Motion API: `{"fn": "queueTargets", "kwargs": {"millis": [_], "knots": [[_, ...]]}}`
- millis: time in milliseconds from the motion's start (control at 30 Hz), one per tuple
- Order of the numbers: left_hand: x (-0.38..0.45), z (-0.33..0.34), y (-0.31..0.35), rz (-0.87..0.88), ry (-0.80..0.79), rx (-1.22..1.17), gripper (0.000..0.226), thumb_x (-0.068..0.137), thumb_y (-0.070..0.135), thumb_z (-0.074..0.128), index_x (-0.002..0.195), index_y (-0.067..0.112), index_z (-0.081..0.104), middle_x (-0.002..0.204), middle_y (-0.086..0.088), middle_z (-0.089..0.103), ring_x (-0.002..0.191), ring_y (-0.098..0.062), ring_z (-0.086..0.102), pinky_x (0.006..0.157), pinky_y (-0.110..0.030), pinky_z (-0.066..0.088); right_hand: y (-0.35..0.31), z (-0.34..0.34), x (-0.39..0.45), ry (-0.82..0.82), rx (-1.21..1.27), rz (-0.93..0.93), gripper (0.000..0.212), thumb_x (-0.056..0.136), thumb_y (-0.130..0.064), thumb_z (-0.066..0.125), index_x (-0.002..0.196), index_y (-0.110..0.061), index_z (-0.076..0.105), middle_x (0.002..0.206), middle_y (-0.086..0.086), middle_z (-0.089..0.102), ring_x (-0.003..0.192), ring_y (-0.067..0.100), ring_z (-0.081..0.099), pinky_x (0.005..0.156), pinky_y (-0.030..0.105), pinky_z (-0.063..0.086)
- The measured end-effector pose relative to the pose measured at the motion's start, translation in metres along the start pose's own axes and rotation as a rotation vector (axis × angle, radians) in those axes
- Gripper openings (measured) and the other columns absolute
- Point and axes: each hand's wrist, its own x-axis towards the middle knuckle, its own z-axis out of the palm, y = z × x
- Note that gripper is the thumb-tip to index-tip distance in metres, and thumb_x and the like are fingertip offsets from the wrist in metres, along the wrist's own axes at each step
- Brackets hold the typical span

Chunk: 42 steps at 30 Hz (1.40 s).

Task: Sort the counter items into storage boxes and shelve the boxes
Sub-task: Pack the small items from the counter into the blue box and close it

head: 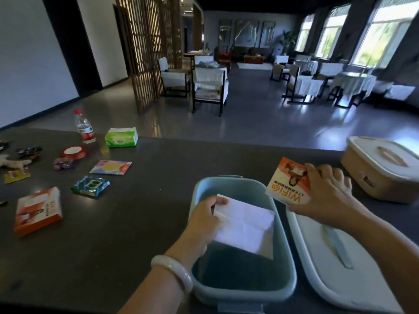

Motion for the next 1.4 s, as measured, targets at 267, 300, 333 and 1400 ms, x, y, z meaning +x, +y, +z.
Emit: {"fn": "queueTargets", "kwargs": {"millis": [267, 300, 333, 1400], "knots": [[0.034, 0.033, -0.015, -0.154, 0.212, 0.005, 0.051, 0.088, -0.01, 0.041, 0.103, 0.033, 0.063, 0.125, -0.001, 0.047, 0.099, -0.019, 0.05, 0.058, -0.02, 0.041, -0.007, 0.026, 0.017, -0.073, 0.112, -0.202, 0.106, 0.058, -0.078, 0.063, 0.14, -0.026, 0.02, 0.128, -0.001, 0.03, 0.114, 0.019, 0.029, 0.104, 0.041, 0.027], [0.037, 0.034, -0.018, -0.175, 0.211, 0.002, 0.053, 0.088, -0.012, 0.041, 0.101, 0.035, 0.063, 0.125, 0.001, 0.048, 0.1, -0.018, 0.051, 0.056, -0.02, 0.041, -0.012, 0.03, 0.02, -0.083, 0.127, -0.226, 0.105, 0.058, -0.076, 0.063, 0.14, -0.025, 0.021, 0.126, -0.001, 0.031, 0.113, 0.019, 0.029, 0.104, 0.04, 0.027], [0.041, 0.035, -0.021, -0.194, 0.209, -0.007, 0.055, 0.088, -0.013, 0.042, 0.1, 0.036, 0.064, 0.125, 0.002, 0.049, 0.1, -0.017, 0.051, 0.055, -0.02, 0.042, -0.018, 0.034, 0.023, -0.094, 0.141, -0.251, 0.105, 0.059, -0.074, 0.064, 0.14, -0.024, 0.021, 0.125, -0.001, 0.031, 0.113, 0.018, 0.029, 0.104, 0.04, 0.027], [0.074, 0.052, -0.078, -0.239, 0.255, -0.177, 0.049, 0.089, -0.013, 0.051, 0.127, 0.018, 0.059, 0.138, -0.002, 0.049, 0.12, -0.02, 0.051, 0.089, -0.021, 0.049, -0.055, 0.075, 0.065, -0.13, 0.131, -0.474, 0.114, 0.063, -0.078, 0.059, 0.148, -0.016, 0.017, 0.137, 0.001, 0.033, 0.127, 0.018, 0.026, 0.112, 0.039, 0.017]]}}
